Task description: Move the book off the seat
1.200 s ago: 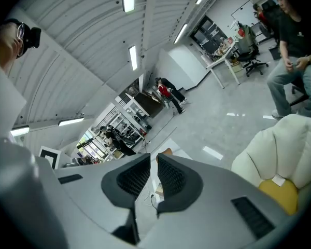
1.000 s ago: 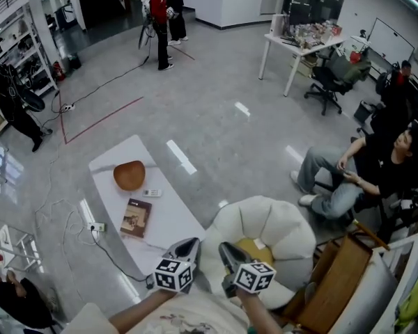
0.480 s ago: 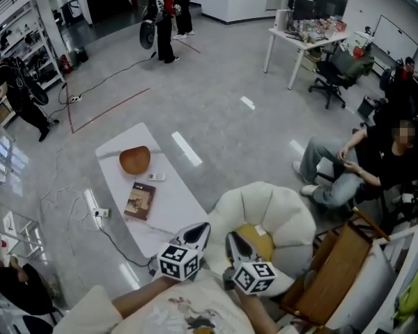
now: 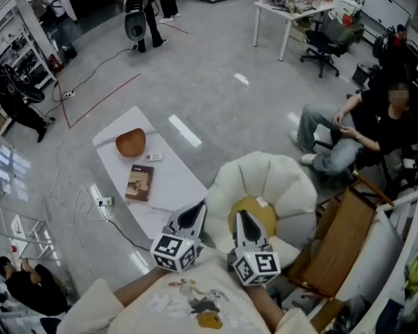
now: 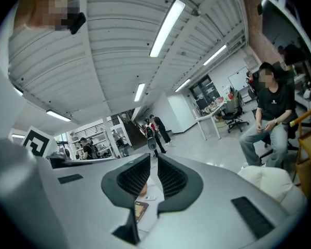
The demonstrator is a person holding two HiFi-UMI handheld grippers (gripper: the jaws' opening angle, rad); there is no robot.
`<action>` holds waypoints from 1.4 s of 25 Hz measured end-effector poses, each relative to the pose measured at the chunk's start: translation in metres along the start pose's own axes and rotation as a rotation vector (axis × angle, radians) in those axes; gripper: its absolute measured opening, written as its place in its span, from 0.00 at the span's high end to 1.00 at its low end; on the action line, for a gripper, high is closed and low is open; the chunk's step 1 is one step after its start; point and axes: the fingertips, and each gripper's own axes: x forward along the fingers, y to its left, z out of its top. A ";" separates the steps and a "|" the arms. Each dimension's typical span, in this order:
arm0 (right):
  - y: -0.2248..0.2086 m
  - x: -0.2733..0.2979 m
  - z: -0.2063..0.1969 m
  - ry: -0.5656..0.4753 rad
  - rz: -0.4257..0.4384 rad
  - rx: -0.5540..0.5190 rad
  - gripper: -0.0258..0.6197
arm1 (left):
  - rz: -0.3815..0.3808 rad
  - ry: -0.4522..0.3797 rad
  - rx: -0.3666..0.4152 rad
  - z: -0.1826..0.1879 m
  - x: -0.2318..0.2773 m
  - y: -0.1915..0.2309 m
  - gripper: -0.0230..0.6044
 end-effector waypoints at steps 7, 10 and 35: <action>0.009 -0.025 0.016 -0.067 0.043 -0.130 0.88 | -0.078 0.004 0.026 0.010 0.002 -0.044 0.94; 0.007 -0.028 0.014 -0.057 0.041 -0.127 0.89 | -0.090 0.005 0.033 0.009 0.003 -0.052 0.94; 0.020 -0.027 -0.017 0.041 0.038 -0.075 0.89 | -0.060 0.041 0.020 -0.013 -0.017 -0.043 0.94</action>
